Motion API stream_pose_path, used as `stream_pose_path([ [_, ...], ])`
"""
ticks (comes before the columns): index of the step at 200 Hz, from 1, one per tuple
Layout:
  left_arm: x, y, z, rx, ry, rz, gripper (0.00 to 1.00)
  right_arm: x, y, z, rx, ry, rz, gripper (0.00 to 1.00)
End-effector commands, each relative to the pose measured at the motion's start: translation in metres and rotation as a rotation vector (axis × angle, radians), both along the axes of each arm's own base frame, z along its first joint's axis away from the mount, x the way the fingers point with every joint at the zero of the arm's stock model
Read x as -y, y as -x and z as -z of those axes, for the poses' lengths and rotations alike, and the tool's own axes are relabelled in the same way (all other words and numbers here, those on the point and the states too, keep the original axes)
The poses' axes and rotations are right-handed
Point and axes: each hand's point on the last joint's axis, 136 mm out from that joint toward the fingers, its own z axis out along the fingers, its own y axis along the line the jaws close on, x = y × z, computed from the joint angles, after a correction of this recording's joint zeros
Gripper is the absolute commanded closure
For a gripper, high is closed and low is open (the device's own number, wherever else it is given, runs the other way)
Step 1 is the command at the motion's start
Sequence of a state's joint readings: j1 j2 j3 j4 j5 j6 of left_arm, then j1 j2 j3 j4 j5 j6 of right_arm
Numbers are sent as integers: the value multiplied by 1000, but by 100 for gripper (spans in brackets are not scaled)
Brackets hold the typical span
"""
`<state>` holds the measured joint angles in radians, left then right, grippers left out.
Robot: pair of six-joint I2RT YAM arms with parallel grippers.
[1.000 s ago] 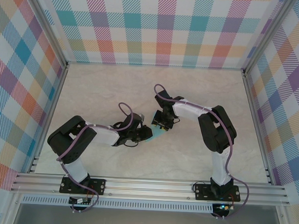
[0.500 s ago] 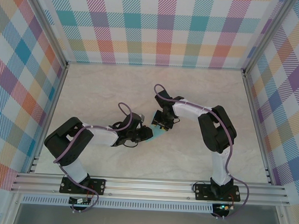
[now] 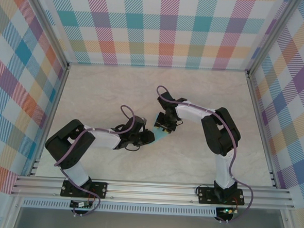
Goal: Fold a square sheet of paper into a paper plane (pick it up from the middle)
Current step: Fourth fold the wing at the center of the table.
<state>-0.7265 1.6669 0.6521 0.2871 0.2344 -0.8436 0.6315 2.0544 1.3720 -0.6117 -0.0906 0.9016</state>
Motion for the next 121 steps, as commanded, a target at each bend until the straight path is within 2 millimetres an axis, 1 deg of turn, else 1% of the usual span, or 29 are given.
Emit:
stream_pose_path([
  [1,-8,17,6,-41,-63,30,76,91,50,95,-194,409,13,58],
  [17,-8,17,-2,-25,-51,31,75,91,50,95,-193,406,14,58],
  [39,-2,17,-15,-4,-19,52,73,91,50,96,-194,408,14,58],
  [55,1,20,-18,-1,-12,64,73,91,50,97,-196,407,13,58],
  [88,-1,24,-9,-15,-46,72,72,90,51,97,-198,406,13,58],
  [121,-4,22,0,-28,-85,57,73,90,50,97,-197,405,12,58],
])
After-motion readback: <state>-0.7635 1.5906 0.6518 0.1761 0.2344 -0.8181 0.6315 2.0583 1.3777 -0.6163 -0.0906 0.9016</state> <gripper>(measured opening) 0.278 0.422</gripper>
